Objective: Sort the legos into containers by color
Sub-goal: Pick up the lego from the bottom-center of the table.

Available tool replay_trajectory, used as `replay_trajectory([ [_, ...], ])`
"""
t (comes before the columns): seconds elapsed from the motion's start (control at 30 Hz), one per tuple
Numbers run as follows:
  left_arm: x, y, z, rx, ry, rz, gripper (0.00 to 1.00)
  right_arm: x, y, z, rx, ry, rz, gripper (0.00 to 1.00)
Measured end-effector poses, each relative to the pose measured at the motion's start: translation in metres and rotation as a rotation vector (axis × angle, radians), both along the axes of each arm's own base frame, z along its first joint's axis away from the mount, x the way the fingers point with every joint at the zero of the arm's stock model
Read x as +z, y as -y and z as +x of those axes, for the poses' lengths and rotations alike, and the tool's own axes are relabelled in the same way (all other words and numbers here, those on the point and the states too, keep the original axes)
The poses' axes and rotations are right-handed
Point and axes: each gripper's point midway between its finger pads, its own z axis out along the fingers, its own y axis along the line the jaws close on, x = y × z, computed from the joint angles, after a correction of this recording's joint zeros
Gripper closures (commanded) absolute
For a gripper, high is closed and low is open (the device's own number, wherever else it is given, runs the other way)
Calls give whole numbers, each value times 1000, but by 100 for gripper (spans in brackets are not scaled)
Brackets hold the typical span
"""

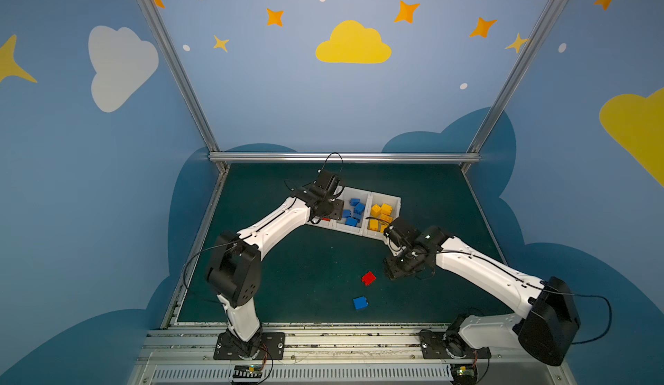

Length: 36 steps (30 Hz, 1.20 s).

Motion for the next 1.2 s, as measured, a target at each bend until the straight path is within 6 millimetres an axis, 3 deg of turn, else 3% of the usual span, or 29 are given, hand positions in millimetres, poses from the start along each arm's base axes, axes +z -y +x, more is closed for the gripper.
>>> replay_trajectory([
  [0.2,-42,-38,-54,80,-96,22,38,-23,-36,-34,80,-52,-38,39],
  [0.37,-43,-56,-81,129,-95,0,38,-32,-53,-45,98,-73,-59,39],
  [0.53,-30,-64,-85,164,-38,-30,38,-45,-69,-55,114,-97,-89,38],
  [0.77,-36,-67,-88,182,-45,-34,38,-57,-89,-64,129,-119,-124,39],
  [1.2,-43,-69,-91,186,-56,-28,38,-76,-94,-70,102,-166,-149,47],
])
